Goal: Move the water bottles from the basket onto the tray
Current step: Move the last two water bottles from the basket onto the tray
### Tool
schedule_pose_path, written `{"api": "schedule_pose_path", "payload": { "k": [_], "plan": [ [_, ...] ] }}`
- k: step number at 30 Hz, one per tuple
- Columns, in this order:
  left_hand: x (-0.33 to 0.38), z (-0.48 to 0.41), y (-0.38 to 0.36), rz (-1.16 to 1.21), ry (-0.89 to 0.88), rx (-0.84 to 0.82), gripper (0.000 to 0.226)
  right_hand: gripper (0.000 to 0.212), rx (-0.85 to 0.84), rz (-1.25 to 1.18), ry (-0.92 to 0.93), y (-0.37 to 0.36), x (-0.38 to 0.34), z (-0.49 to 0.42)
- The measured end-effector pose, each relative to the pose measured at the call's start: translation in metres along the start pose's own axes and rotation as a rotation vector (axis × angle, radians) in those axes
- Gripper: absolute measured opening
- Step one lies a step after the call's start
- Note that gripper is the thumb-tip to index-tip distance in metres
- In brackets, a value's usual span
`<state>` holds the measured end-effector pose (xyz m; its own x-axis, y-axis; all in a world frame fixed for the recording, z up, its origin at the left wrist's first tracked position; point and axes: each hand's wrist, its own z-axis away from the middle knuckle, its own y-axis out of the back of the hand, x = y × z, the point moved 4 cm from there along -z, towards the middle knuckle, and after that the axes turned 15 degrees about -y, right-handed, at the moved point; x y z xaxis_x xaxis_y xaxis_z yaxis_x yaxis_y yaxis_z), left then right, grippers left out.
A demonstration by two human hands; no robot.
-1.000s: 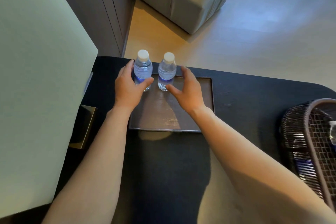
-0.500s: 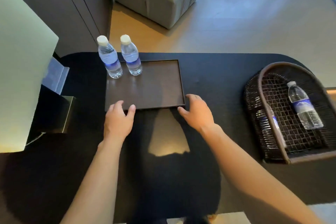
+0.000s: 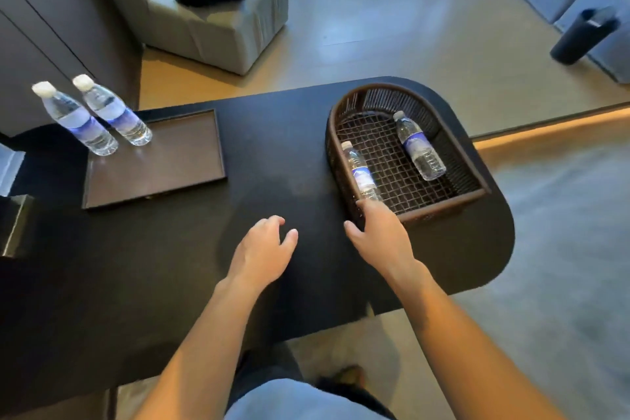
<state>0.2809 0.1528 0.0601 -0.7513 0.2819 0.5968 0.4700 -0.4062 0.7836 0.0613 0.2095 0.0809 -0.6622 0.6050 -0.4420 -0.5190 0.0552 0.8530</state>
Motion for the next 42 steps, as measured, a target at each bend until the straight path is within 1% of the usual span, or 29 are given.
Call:
{"api": "schedule_pose_path", "payload": {
  "k": [4,7,9,11,14,15,20,22,25,28,30,32,35,38,40,42],
  "plan": [
    [0.067,-0.03,-0.029,-0.036,-0.112,-0.013,0.051,0.053,0.032,0.013,-0.042,0.045,0.046,-0.02],
    [0.104,-0.061,-0.043,-0.011,-0.166,-0.018,0.047,0.054,0.053,0.019,-0.058,0.069,0.066,-0.045],
    [0.122,-0.087,-0.053,0.023,-0.173,-0.03,0.035,0.052,0.063,0.024,-0.076,0.079,0.074,-0.066],
    [0.134,-0.114,-0.066,0.027,-0.14,-0.06,0.032,0.054,0.056,0.032,-0.098,0.085,0.08,-0.091],
    [0.142,-0.152,-0.089,0.04,-0.029,-0.091,0.04,0.052,0.045,0.053,-0.131,0.087,0.086,-0.134],
    [0.143,-0.163,-0.095,0.041,-0.002,-0.087,0.046,0.05,0.037,0.054,-0.145,0.086,0.087,-0.149],
    [0.141,-0.206,-0.127,0.083,0.165,-0.096,0.09,0.042,-0.055,0.107,-0.189,0.075,0.089,-0.217],
    [0.14,-0.218,-0.134,0.106,0.239,-0.113,0.101,0.041,-0.087,0.141,-0.199,0.069,0.092,-0.238],
    [0.138,-0.238,-0.14,0.05,0.301,-0.131,0.104,0.046,-0.09,0.205,-0.222,0.058,0.096,-0.262],
    [0.14,-0.248,-0.141,-0.09,0.301,-0.097,0.103,0.054,0.004,0.291,-0.199,0.048,0.098,-0.272],
    [0.139,-0.253,-0.14,-0.164,0.279,-0.044,0.099,0.054,0.059,0.276,-0.178,0.045,0.098,-0.277],
    [0.137,-0.261,-0.139,-0.194,0.261,-0.025,0.093,0.053,0.067,0.258,-0.173,0.042,0.096,-0.286],
    [0.129,-0.275,-0.14,-0.157,0.298,-0.046,0.085,0.056,-0.04,0.218,-0.191,0.034,0.092,-0.304],
    [0.116,-0.285,-0.145,-0.035,0.374,-0.104,0.079,0.06,-0.22,0.152,-0.245,0.025,0.088,-0.321],
    [0.108,-0.287,-0.151,0.063,0.42,-0.159,0.075,0.051,-0.32,0.133,-0.262,0.017,0.085,-0.328],
    [0.104,-0.287,-0.153,0.111,0.434,-0.16,0.07,0.041,-0.38,0.074,-0.294,0.012,0.083,-0.332]
  ]
}}
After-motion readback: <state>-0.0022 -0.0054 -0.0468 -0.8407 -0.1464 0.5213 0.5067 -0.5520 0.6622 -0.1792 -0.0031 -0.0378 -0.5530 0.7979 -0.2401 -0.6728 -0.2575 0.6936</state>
